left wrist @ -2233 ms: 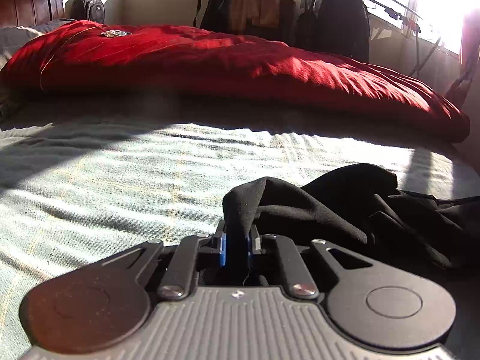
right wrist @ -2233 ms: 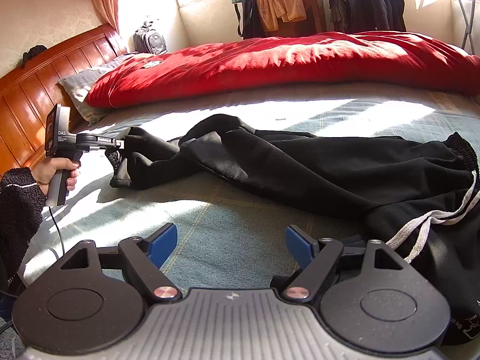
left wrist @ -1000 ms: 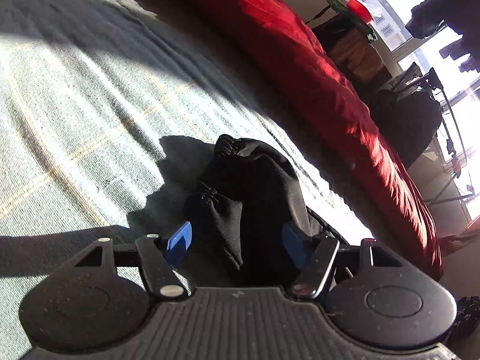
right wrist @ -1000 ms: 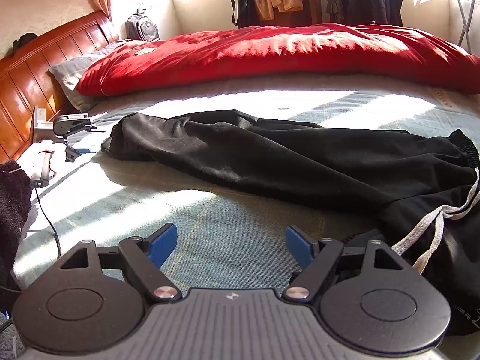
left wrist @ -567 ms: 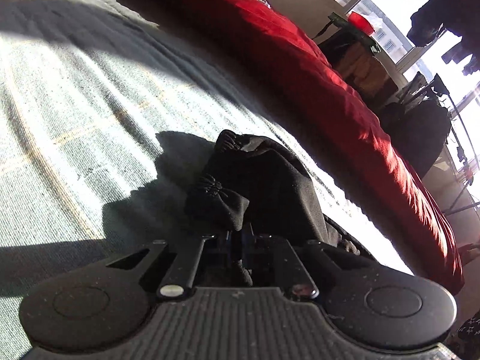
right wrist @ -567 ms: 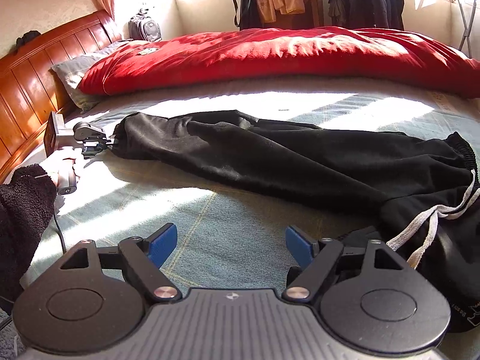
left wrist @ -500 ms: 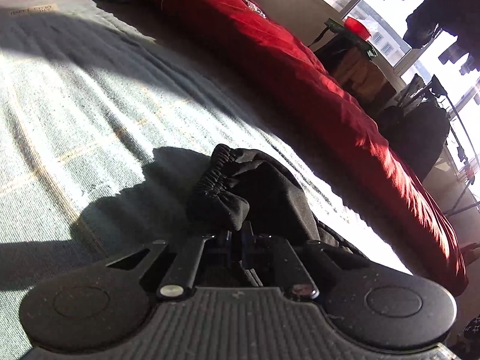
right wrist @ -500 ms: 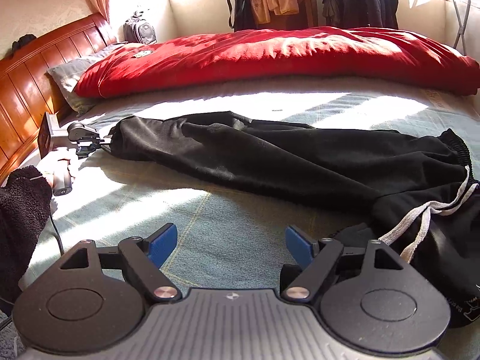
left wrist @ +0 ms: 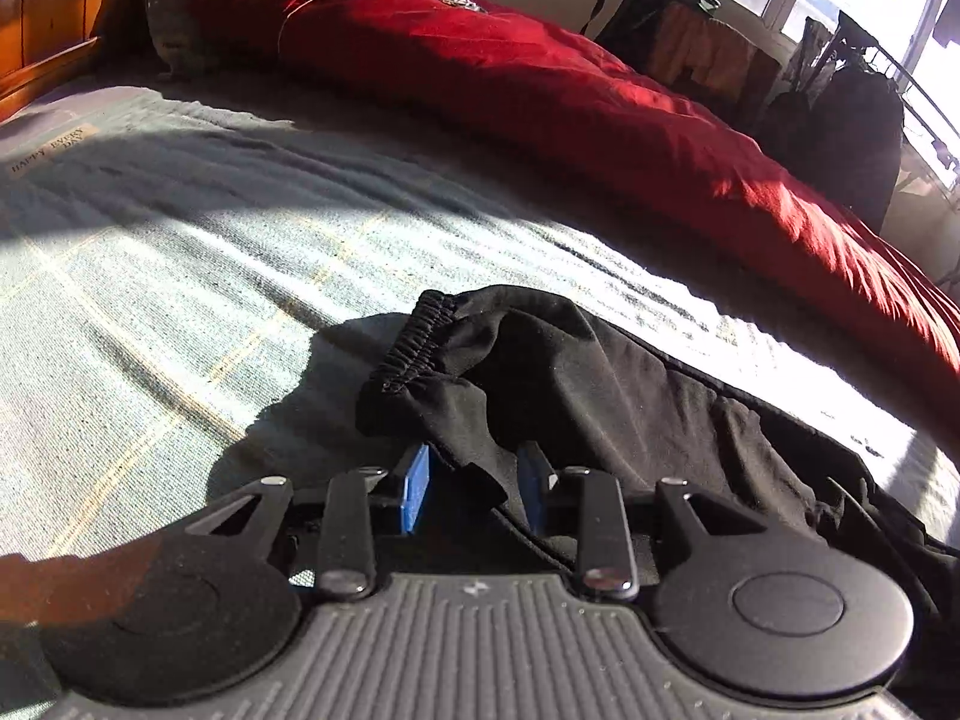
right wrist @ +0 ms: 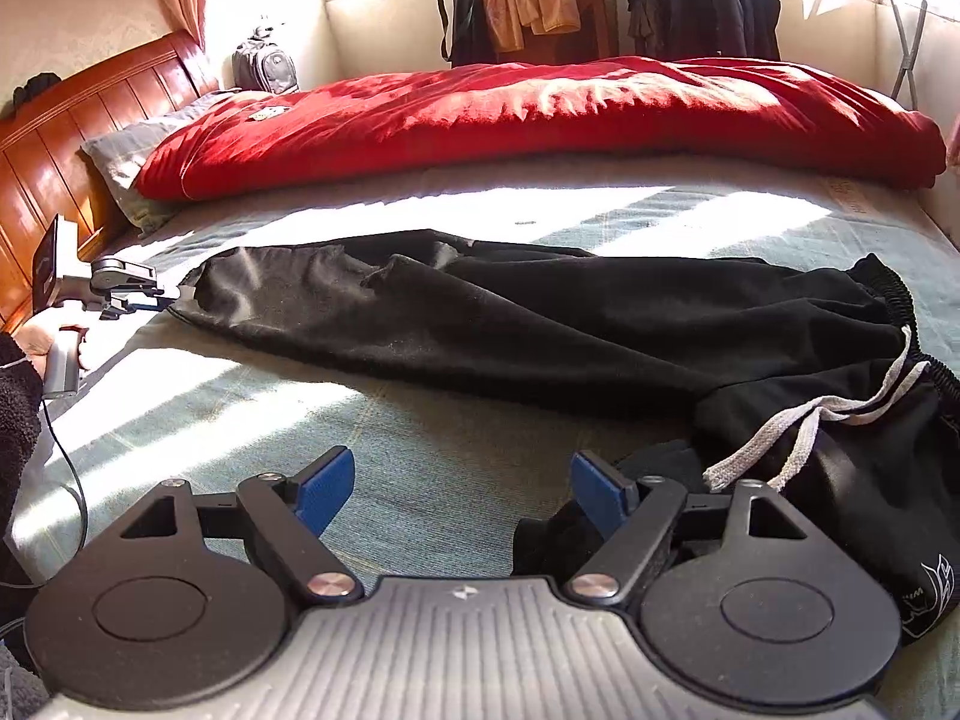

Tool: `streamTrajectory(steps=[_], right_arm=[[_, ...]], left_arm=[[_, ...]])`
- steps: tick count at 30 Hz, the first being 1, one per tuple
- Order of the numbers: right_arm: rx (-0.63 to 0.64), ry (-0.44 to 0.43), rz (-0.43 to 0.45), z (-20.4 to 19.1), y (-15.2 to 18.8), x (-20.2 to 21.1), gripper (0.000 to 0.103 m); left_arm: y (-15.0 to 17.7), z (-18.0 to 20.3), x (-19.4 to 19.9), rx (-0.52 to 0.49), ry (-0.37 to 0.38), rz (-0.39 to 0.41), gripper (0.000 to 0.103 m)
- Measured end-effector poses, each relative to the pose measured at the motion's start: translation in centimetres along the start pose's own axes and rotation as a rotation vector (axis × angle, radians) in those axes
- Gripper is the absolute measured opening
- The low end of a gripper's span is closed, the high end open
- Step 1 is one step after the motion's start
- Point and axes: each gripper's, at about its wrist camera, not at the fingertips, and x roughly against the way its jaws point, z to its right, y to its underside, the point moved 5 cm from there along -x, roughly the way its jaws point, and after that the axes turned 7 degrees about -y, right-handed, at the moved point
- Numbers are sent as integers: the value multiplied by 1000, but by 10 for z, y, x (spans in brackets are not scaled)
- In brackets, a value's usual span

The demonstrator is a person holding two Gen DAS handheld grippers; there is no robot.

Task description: Fold clothes

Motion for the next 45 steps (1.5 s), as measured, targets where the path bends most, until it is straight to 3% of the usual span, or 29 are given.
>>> streamTrajectory(steps=[6,8,15,19,24,29,32,34,37,42,45], right_arm=[[-7,52,36,34,2,19,83],[-2,65,48,46,4,26,83],[-7,60,68,85,10,35,83],[62,48,80,97,11,34,83],[228,44,49,115,-4,30,83],[360,-12,55,144,-63,20,76],[446,-40,30,158,-105,-4,67],[502,-60,0,165,-130,-26,60],[566,-76,-57,173,-159,-71,59],[589,-153,-192,185,-174,-154,58],[596,-198,-255,186,-171,-189,54]], left_arm=[[35,56,26,-175,19,-25,68],[49,81,35,-239,41,-22,82],[102,176,60,-439,140,-30,82],[128,220,76,-487,225,-30,82],[160,253,85,-521,232,-40,82],[189,270,96,-541,180,-26,82],[201,272,106,-529,117,-3,82],[206,272,112,-498,116,8,82],[213,271,122,-450,120,23,89],[226,272,139,-490,110,43,89],[227,266,150,-454,102,53,89]])
